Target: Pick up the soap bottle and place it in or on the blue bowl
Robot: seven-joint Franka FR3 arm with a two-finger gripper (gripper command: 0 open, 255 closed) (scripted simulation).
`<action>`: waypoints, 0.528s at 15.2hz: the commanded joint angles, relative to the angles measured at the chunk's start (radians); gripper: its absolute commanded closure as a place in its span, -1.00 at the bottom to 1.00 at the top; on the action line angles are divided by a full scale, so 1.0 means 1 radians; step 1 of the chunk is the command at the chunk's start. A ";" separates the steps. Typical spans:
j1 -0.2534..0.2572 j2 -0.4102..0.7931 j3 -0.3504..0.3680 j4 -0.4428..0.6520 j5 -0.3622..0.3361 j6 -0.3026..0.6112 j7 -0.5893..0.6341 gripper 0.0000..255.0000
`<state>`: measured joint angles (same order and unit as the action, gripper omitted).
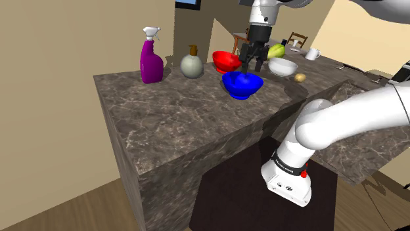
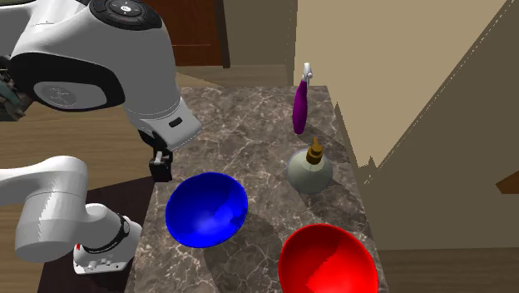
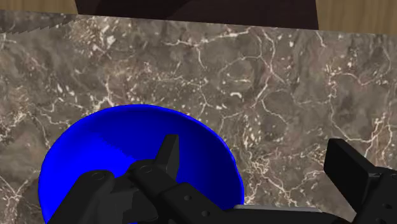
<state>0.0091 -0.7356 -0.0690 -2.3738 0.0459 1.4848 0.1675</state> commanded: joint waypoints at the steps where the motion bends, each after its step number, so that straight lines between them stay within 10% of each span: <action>1: 0.000 0.000 0.000 0.000 0.000 0.000 0.000 -1.00; 8: 0.007 0.250 -0.020 0.162 -0.014 0.132 -0.037 -1.00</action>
<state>0.0151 -0.5284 -0.0849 -2.2384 0.0342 1.5932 0.1381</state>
